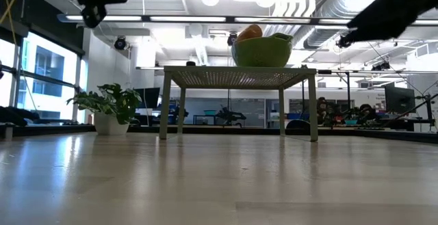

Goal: Pick & Place Fruit
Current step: Return to Home Position

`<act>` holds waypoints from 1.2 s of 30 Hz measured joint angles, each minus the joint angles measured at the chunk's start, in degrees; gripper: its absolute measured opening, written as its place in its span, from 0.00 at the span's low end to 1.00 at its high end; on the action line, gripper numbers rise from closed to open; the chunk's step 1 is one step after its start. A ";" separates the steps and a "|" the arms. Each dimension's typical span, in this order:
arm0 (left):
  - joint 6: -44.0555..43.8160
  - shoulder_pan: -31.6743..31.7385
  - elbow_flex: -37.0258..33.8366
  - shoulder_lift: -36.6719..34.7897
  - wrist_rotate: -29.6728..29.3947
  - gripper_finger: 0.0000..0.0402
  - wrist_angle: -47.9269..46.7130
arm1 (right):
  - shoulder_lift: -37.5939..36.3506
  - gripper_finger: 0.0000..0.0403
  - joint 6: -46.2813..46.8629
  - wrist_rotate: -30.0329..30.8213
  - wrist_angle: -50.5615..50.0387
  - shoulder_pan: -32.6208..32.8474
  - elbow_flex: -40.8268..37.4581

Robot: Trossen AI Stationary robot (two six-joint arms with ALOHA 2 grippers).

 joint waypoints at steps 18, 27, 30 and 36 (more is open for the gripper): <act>8.58 0.02 -18.48 -26.17 4.51 0.01 2.00 | -17.74 0.87 -14.46 -24.76 19.61 -8.76 -13.74; 10.81 0.07 -21.39 -30.21 5.76 0.01 0.11 | -19.74 0.87 -16.47 -29.92 22.05 -18.48 -18.58; 10.77 0.07 -21.91 -29.75 5.29 0.01 1.69 | -20.02 0.87 -16.51 -30.14 22.64 -21.16 -19.83; 10.44 0.07 -24.63 -30.27 4.44 0.01 3.89 | -20.05 0.87 -16.51 -30.78 22.91 -24.98 -21.52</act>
